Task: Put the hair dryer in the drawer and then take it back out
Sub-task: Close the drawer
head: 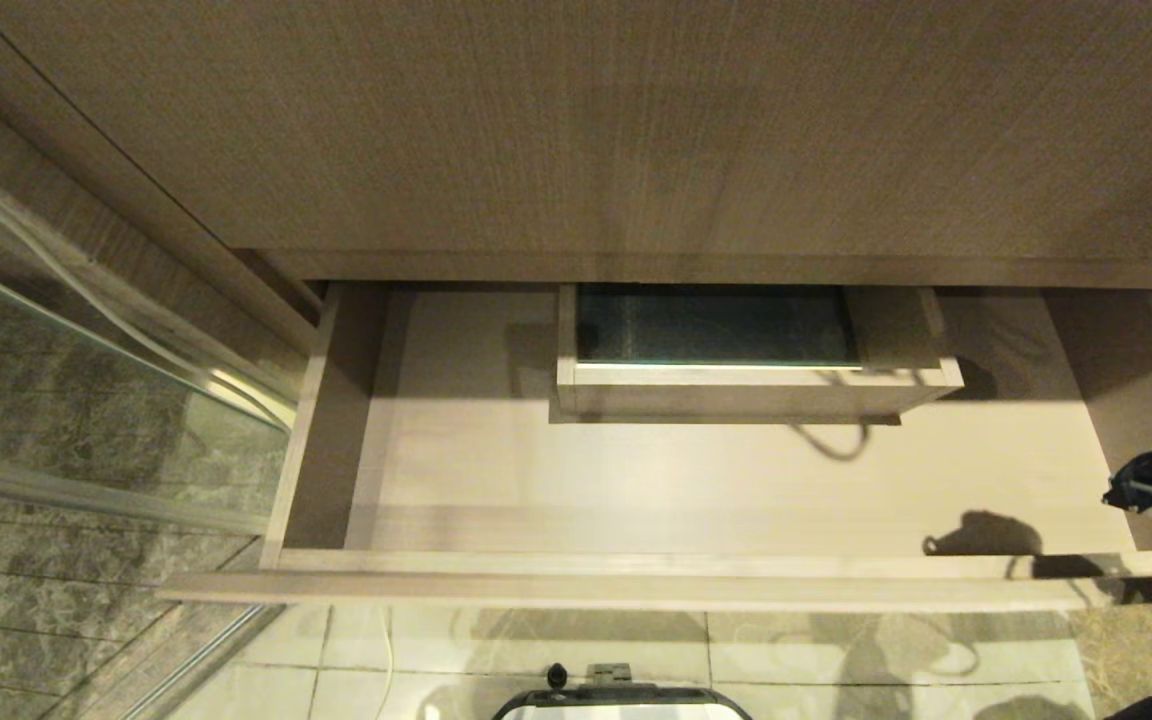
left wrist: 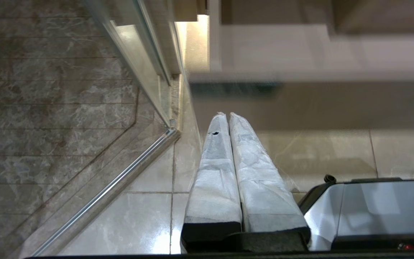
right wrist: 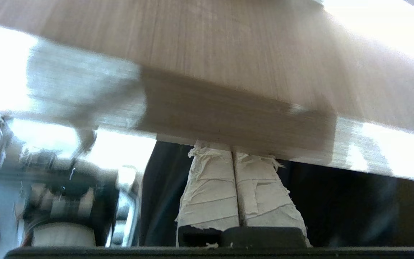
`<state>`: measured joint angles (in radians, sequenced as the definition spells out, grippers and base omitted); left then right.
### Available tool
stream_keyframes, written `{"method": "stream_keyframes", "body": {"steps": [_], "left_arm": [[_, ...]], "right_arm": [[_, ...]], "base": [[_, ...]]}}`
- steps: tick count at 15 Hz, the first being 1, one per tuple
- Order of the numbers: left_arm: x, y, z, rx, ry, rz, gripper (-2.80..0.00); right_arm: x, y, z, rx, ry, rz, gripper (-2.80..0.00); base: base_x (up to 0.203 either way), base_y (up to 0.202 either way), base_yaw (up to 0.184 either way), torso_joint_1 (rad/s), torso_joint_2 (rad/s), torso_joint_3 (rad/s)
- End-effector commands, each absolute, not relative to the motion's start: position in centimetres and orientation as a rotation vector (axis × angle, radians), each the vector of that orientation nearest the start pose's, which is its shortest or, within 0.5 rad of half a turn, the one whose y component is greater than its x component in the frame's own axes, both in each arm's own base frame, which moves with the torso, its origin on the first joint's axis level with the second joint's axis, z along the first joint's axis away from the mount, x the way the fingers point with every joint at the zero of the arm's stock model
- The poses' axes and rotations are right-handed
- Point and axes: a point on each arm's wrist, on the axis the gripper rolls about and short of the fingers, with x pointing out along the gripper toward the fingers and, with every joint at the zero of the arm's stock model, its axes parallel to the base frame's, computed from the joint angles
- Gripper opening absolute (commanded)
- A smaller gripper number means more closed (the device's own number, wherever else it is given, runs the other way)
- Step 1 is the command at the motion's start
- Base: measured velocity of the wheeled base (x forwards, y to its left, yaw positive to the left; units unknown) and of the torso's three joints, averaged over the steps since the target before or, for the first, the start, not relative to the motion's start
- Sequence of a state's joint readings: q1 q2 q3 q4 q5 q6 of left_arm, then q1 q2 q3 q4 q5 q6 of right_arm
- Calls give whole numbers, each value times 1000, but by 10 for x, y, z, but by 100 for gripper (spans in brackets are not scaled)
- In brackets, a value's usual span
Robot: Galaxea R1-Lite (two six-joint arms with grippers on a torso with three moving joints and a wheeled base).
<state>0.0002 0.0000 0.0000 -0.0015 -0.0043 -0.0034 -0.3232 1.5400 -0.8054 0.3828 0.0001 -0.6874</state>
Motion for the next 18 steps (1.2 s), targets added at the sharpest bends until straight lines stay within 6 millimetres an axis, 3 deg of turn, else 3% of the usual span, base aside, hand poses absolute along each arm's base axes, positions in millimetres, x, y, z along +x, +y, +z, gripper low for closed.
{"method": "stream_keyframes", "body": {"steps": [1, 6, 11, 18], "left_arm": [[-23, 0, 76, -3, -1, -5, -280], [-23, 0, 75, -4, 0, -5, -280], [-23, 0, 76, -5, -2, -5, -280], [-23, 0, 76, -3, -2, -5, -280]], "right_arm": [[216, -71, 154, -435, 1048, 114, -280], [261, -82, 199, -512, 578, 114, -280], [238, -77, 201, -586, 542, 189, -280], [205, -65, 217, -623, 471, 162, -280]], "base": [[0, 0, 0, 0, 0, 0], [0, 0, 0, 0, 0, 0], [0, 0, 0, 0, 0, 0], [0, 0, 0, 0, 0, 0]]}}
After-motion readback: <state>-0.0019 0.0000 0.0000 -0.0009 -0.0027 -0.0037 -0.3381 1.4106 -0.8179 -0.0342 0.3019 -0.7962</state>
